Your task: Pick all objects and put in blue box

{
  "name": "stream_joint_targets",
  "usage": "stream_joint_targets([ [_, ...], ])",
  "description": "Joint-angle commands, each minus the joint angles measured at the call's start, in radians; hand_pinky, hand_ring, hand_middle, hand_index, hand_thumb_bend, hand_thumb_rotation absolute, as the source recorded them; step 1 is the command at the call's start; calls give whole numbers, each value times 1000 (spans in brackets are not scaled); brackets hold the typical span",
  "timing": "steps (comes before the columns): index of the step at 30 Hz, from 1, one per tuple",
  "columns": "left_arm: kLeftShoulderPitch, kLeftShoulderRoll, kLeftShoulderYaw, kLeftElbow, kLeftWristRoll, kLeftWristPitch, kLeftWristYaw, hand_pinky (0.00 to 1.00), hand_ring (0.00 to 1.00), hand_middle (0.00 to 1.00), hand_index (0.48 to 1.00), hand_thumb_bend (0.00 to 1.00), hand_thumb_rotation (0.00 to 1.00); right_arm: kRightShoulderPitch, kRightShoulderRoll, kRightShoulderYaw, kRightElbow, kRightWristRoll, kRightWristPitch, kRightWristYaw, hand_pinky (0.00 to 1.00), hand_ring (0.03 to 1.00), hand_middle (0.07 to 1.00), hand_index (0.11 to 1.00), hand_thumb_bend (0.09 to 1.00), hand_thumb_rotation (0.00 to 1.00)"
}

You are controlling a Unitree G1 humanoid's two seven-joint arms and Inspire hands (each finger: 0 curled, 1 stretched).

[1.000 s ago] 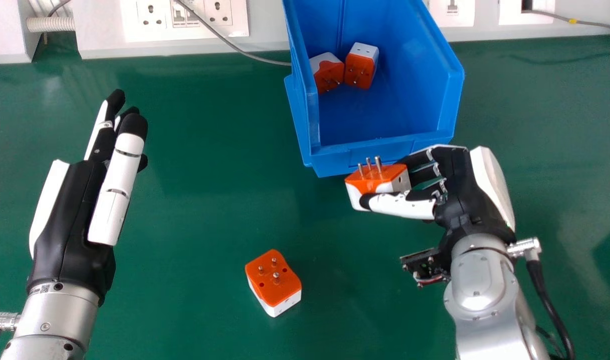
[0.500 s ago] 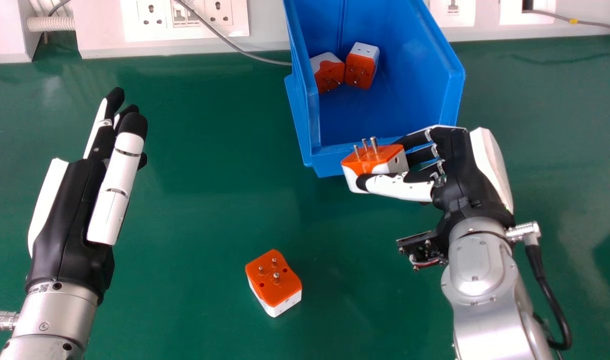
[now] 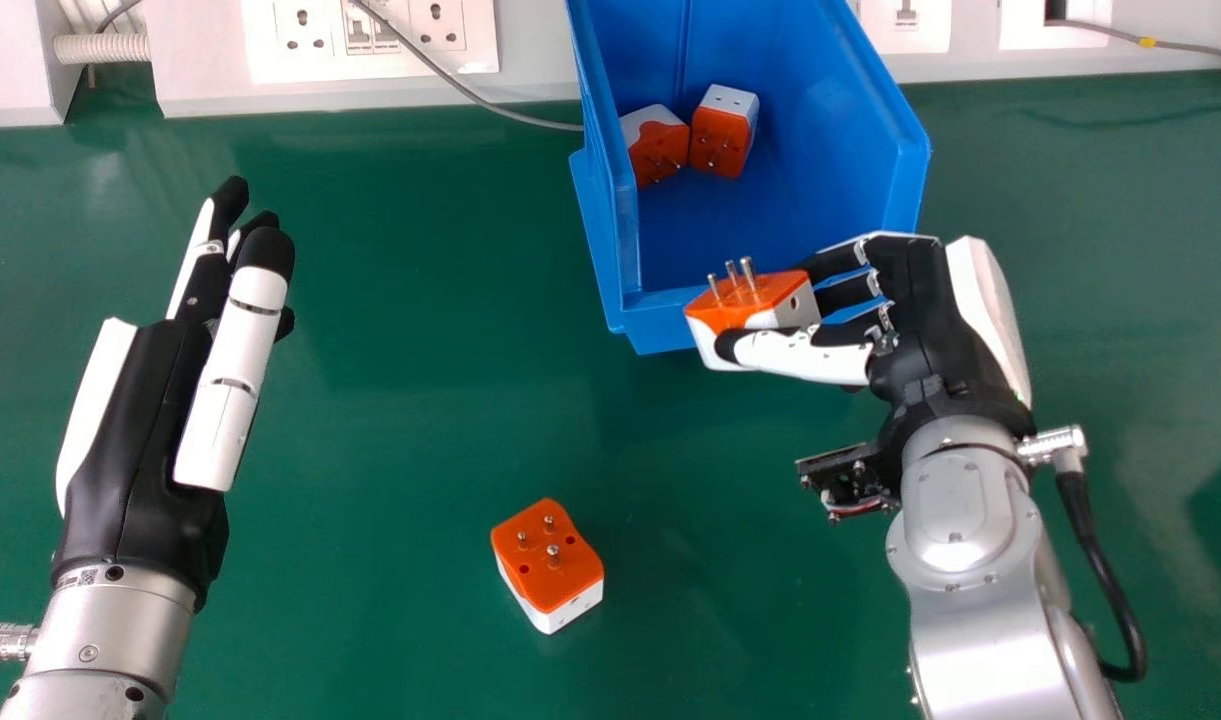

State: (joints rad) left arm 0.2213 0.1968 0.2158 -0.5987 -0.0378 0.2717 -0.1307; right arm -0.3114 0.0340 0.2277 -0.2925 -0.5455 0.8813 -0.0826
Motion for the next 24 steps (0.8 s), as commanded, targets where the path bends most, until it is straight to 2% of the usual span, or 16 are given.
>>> stream_joint_targets([
  [1,-6,9,7,-9,0,-29,1,920,970,975,990,551,1000,-45,6,-9,-31,-1,-5,-3,329,423,523,510,494,0],
  [8,-11,13,11,8,-7,-37,-3,918,969,975,989,552,1000,-74,-4,-23,-13,2,-11,-5,331,423,522,506,495,0],
  [11,-11,12,11,7,-11,-36,-2,918,969,975,989,550,1000,-97,0,-36,-9,5,-11,-10,331,425,521,503,495,0],
  [24,-7,11,5,5,-7,-40,-2,917,966,973,988,544,1000,-215,-1,-87,83,28,-34,-47,334,417,512,511,495,0],
])
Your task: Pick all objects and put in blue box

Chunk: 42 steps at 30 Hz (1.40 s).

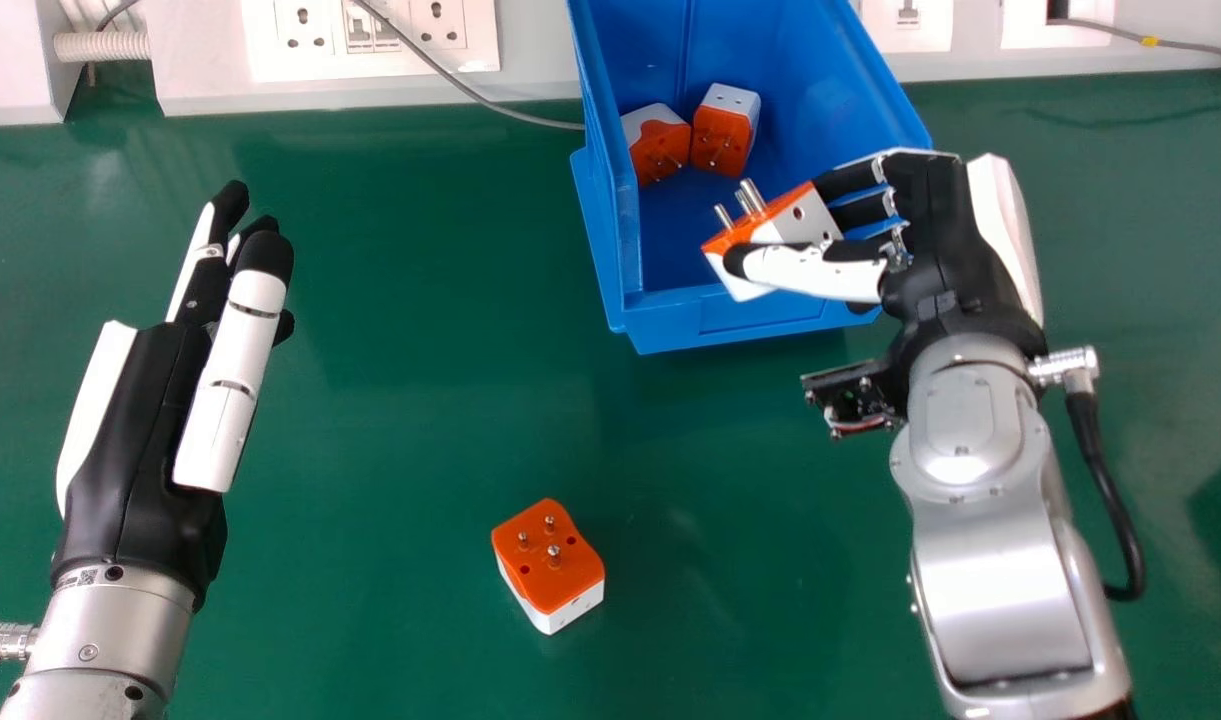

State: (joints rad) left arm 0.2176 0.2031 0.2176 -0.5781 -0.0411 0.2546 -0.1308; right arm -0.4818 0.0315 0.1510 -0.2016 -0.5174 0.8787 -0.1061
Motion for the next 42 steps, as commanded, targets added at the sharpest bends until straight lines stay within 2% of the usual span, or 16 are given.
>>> stream_joint_targets([
  [1,-2,6,4,-13,-4,-25,-2,917,966,973,988,544,1000,-53,1,-16,3,3,-36,-28,334,417,512,511,495,0],
  [4,-1,7,5,-10,-4,-30,-4,917,967,974,988,543,1000,-86,1,-30,39,13,-49,-43,334,417,510,512,495,0],
  [9,5,7,0,-14,2,-33,-2,916,967,975,989,540,1000,-142,-5,-52,125,26,-88,-70,332,417,509,515,495,0],
  [14,12,9,1,-7,4,-44,-3,915,967,975,989,535,1000,-189,-10,-59,224,37,-133,-106,332,422,516,515,495,0],
  [18,16,9,2,-7,3,-50,-3,915,967,975,989,532,1000,-230,-13,-70,313,49,-173,-135,331,424,520,513,494,0],
  [24,38,4,-1,-10,3,-72,-3,914,967,976,989,525,1000,-345,-33,-97,525,76,-254,-188,331,423,526,510,494,0],
  [34,53,-2,-3,-9,-2,-93,0,911,965,975,988,522,1000,-528,-50,-109,849,124,-352,-271,340,417,524,517,494,0],
  [42,64,-3,-10,-4,12,-112,5,908,963,973,986,524,1000,-640,-56,-111,1048,156,-417,-317,337,419,528,514,494,0],
])
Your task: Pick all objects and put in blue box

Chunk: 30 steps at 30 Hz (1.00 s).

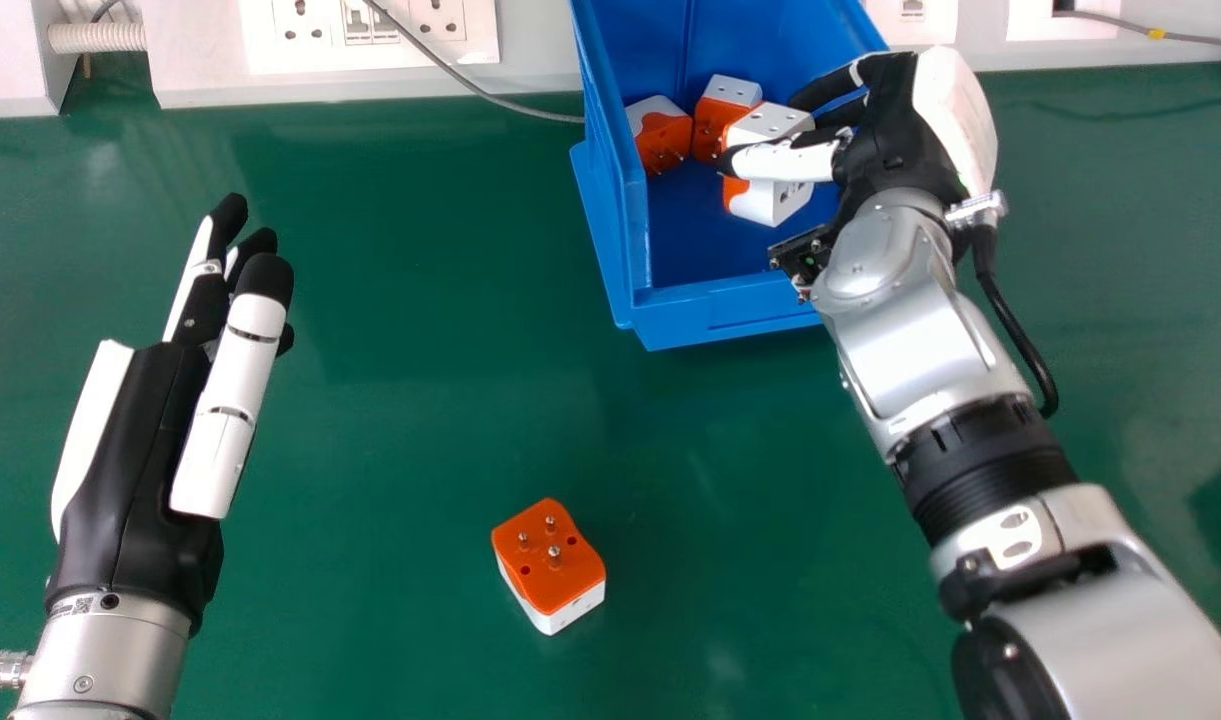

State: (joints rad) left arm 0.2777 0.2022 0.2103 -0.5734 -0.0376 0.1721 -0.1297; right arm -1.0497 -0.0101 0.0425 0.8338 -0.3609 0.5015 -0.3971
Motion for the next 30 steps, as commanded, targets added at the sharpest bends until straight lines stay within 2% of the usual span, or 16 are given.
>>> stream_joint_targets([
  [1,4,-2,-3,-7,10,-31,5,908,963,973,986,524,1000,-82,-16,-1,31,4,-48,-29,337,419,528,514,494,0],
  [10,18,-8,-4,-5,20,-46,11,895,957,963,974,531,1000,-156,-12,8,186,35,-138,-54,333,425,526,497,496,0],
  [16,18,-12,-8,-9,31,-40,14,890,953,958,968,539,1000,-205,-7,30,262,27,-156,-83,335,432,521,478,497,0],
  [25,23,-27,-18,-29,49,-28,15,886,949,951,962,550,1000,-234,-2,60,312,28,-165,-108,335,431,526,494,496,0],
  [30,28,-27,-21,-37,52,-22,16,885,949,951,961,553,1000,-225,1,59,315,35,-181,-109,331,429,526,512,494,0],
])
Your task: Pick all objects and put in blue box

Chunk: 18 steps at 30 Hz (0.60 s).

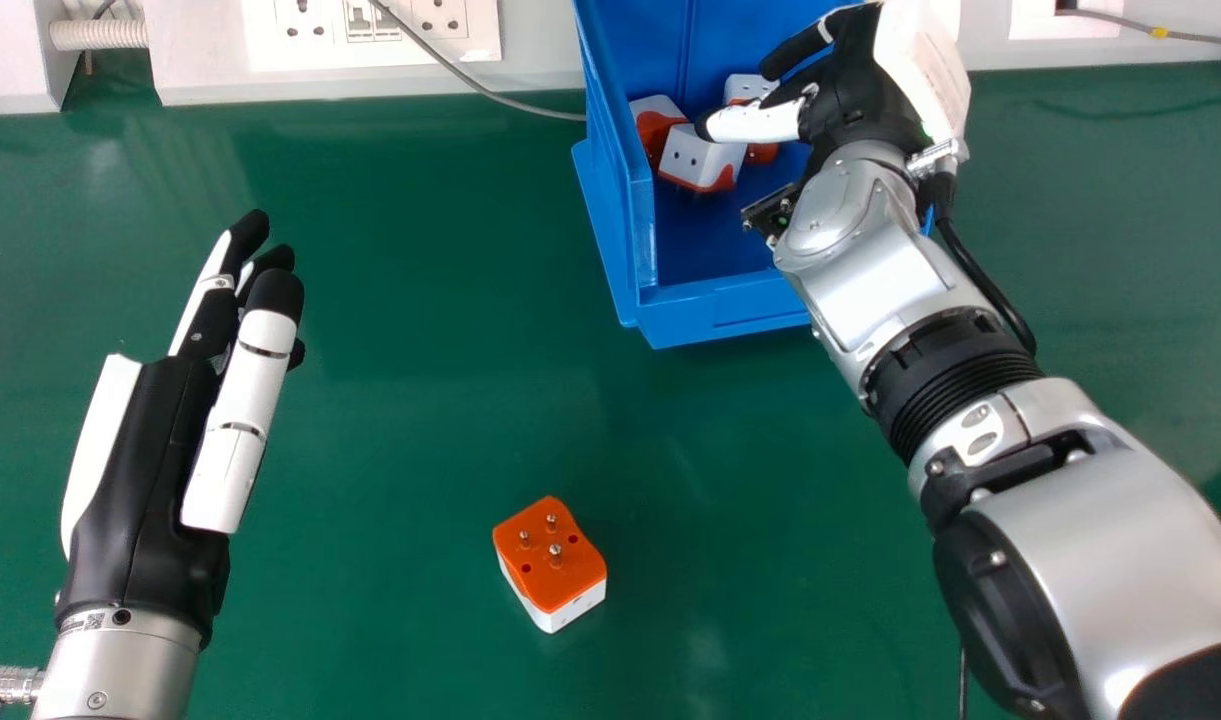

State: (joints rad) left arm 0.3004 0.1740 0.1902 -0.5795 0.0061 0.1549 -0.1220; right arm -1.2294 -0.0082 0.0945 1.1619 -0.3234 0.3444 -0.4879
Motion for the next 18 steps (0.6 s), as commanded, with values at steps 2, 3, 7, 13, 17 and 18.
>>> stream_joint_targets([
  [2,5,2,-1,-28,8,-5,8,885,948,950,960,556,1000,-43,-1,3,-14,2,-30,-14,331,429,522,509,494,0],
  [3,3,3,0,-25,8,-4,7,885,948,950,960,556,1000,-42,-2,1,-13,6,-34,-10,331,429,522,509,494,0],
  [7,1,5,1,-21,6,-4,5,884,948,950,960,559,1000,-41,-5,-5,-17,19,-46,5,331,429,519,508,495,0],
  [13,-6,5,-4,-20,10,3,5,884,948,950,962,572,1000,-37,-10,-5,-38,24,-52,23,331,431,524,497,496,0],
  [17,-13,7,-6,-13,14,2,5,885,948,950,962,574,1000,-33,-16,-1,-51,20,-53,29,332,432,525,494,496,0],
  [18,-15,8,-7,-11,15,3,6,885,949,950,963,575,1000,-29,-17,0,-60,19,-54,31,334,434,526,488,496,0],
])
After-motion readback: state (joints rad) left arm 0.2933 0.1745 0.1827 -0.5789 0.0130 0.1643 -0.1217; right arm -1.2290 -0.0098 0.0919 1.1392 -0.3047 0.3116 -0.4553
